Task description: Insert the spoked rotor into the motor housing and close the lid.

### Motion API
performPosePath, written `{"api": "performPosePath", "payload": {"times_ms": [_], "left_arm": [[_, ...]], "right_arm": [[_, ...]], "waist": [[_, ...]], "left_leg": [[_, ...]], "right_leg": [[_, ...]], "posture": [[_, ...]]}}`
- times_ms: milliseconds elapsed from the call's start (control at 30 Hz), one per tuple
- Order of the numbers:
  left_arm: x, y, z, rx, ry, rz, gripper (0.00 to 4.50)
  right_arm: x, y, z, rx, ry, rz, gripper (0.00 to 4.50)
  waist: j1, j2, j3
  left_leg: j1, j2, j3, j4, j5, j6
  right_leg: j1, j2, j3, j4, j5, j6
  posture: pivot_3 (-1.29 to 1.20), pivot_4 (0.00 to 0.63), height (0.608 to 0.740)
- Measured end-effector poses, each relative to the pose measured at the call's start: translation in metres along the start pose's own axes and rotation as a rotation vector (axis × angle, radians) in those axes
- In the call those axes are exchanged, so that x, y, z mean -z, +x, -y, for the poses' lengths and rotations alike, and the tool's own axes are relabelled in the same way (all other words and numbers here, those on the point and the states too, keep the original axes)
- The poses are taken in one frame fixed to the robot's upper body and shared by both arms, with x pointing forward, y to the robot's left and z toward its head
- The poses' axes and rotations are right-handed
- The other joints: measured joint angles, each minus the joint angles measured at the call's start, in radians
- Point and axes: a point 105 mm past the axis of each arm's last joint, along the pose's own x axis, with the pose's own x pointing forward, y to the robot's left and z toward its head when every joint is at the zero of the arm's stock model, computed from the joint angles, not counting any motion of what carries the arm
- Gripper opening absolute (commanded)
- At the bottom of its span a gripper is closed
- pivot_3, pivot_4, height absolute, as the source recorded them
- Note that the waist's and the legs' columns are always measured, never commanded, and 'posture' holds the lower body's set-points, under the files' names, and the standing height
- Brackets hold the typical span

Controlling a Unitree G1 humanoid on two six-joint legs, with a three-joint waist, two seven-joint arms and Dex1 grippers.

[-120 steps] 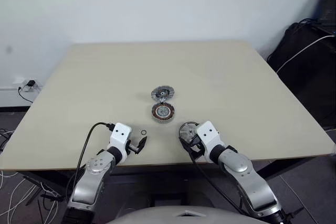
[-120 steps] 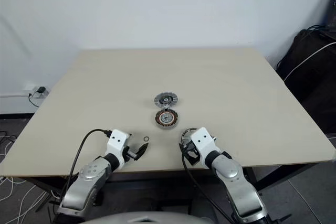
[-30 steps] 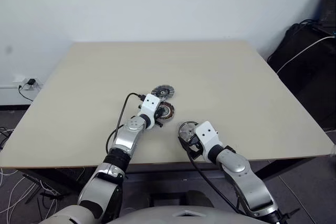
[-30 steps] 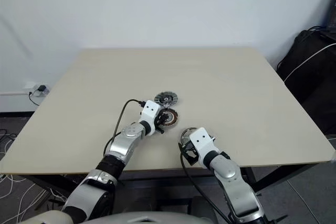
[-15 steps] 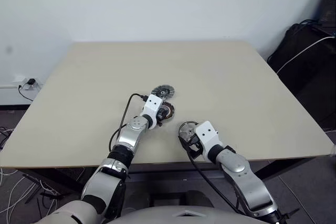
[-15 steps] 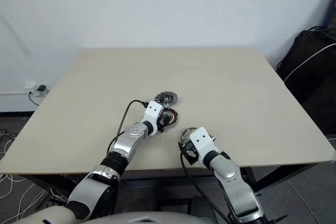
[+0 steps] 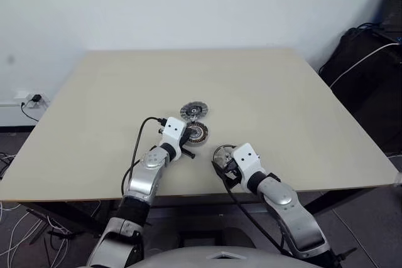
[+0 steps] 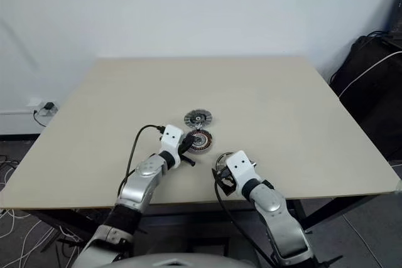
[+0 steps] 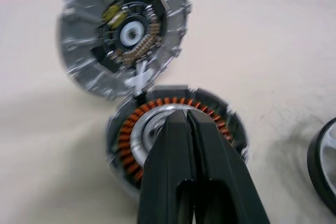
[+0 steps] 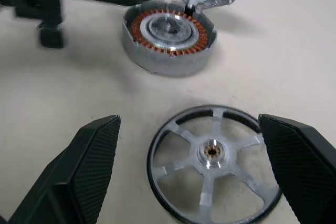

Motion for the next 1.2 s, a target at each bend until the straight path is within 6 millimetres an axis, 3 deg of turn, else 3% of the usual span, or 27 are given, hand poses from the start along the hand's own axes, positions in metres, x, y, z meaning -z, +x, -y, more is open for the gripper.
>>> {"api": "performPosePath", "payload": {"times_ms": [233, 400, 533, 867, 1200], "left_arm": [[0.02, -0.036, -0.008, -0.058, -0.014, -0.019, 0.0], [0.038, -0.056, -0.004, -0.07, -0.03, -0.046, 0.0], [0.049, -0.068, -0.002, -0.087, 0.006, -0.05, 0.0], [0.063, -0.075, 0.017, -0.045, 0.023, -0.083, 0.0], [0.058, -0.074, 0.016, -0.055, 0.033, -0.048, 0.0]], "right_arm": [[-0.03, 0.018, 0.004, -0.005, 0.022, 0.065, 1.6], [-0.038, 0.036, 0.008, -0.001, 0.031, 0.045, 0.02], [-0.039, 0.056, 0.008, 0.001, 0.01, -0.023, 0.02], [-0.035, 0.095, 0.001, -0.029, -0.03, -0.134, 0.02], [-0.044, 0.12, -0.011, -0.064, -0.071, -0.137, 0.02]], "waist": [[0.001, 0.0, 0.0], [0.0, 0.001, 0.0], [-0.002, 0.001, 0.0], [-0.014, 0.004, -0.002], [-0.022, 0.006, -0.002]], "left_leg": [[0.001, 0.0, 0.0, 0.0, 0.0, 0.0], [0.001, 0.0, 0.0, 0.0, 0.0, 0.0], [0.001, 0.0, 0.0, -0.001, 0.0, 0.0], [0.0, -0.001, 0.001, -0.003, 0.0, 0.0], [0.0, 0.0, 0.001, -0.003, 0.001, -0.001]], "right_leg": [[-0.002, 0.0, -0.001, 0.0, 0.0, 0.0], [-0.004, 0.0, -0.001, 0.0, 0.001, -0.002], [-0.005, 0.0, -0.001, 0.001, 0.003, -0.005], [-0.008, 0.0, -0.001, 0.001, 0.003, -0.007], [-0.009, 0.0, -0.001, 0.002, 0.004, -0.009]], "posture": [[0.0, 0.0, 0.74], [0.0, 0.0, 0.74], [0.0, 0.0, 0.74], [0.0, 0.0, 0.74], [0.0, 0.0, 0.74]]}}
